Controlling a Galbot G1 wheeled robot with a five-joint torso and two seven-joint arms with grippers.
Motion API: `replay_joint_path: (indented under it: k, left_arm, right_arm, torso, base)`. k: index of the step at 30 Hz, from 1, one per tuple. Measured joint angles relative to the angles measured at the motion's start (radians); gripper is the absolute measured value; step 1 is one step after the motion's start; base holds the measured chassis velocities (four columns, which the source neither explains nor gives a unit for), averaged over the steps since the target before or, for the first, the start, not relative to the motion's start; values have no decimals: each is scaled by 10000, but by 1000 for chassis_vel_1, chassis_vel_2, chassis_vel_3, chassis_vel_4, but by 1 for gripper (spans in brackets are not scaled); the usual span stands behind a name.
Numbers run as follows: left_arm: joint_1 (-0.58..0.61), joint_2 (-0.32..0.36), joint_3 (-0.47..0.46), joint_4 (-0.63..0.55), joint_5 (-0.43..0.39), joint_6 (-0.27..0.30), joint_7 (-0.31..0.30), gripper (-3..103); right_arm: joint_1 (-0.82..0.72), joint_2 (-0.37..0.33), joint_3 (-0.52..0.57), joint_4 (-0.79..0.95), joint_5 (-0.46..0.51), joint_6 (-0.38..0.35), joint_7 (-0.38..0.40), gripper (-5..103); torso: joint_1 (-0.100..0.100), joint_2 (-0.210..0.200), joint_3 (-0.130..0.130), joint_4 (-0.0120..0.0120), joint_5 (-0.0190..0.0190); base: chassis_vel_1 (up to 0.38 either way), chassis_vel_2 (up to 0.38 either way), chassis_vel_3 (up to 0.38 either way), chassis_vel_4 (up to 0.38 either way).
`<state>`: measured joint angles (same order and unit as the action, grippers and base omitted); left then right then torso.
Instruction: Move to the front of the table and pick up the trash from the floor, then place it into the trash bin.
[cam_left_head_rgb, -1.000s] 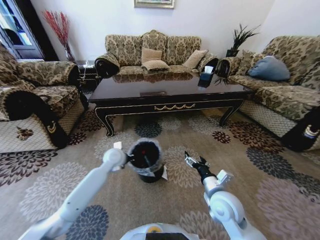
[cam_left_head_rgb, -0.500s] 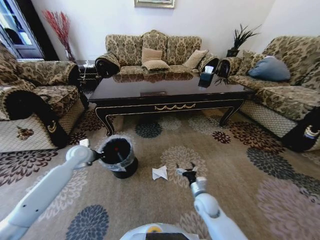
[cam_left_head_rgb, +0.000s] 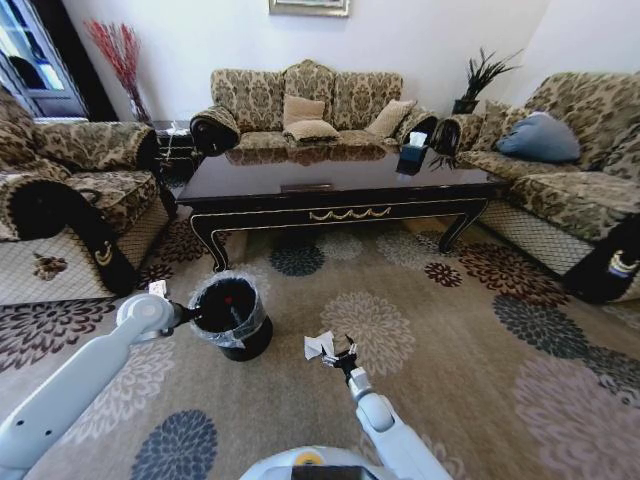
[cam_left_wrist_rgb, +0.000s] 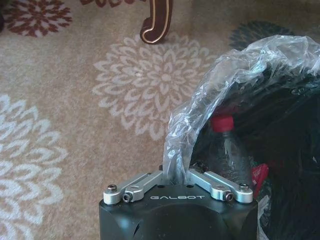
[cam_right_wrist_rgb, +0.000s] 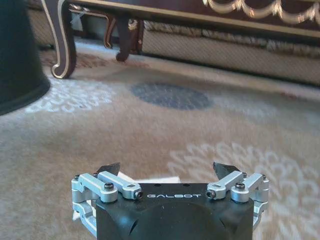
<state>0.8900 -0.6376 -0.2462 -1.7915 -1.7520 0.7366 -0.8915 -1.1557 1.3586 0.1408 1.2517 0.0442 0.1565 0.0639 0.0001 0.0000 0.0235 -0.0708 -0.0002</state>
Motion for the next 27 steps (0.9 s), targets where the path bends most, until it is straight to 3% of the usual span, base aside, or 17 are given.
replay_joint_path:
  k: [5,21,23,25,27]
  left_arm:
    - [148,80,-45,-262,-126,1,-229,0]
    - [700,137,-634,-668,-365,-8,-639,0]
    - [730,137,-713,-666,-391,-11,-652,0]
    - [736,137,-746,-663,-408,-12,-655,0]
    - [748,129,-801,-646,-424,-13,-658,0]
  right_arm:
    - [296,174,90,-943,794,-4,-221,100]
    - [731,786,334,-2320,896,200,-522,101]
    - [756,800,268,-2380,851,203,-521,91]
    - [768,806,236,-2401,837,204,-519,91]
    - [810,822,175,-2470,796,209,-511,81]
  torso:
    - [0,0,0,0,1]
    - [0,-1,0,2,2]
    - [0,0,0,2,0]
    - [0,0,-1,2,-3]
    - [0,0,-1,2,-4]
  base:
    - [0,0,0,0]
    - [0,0,0,0]
    - [0,0,0,0]
    - [0,0,0,0]
    - [0,0,0,0]
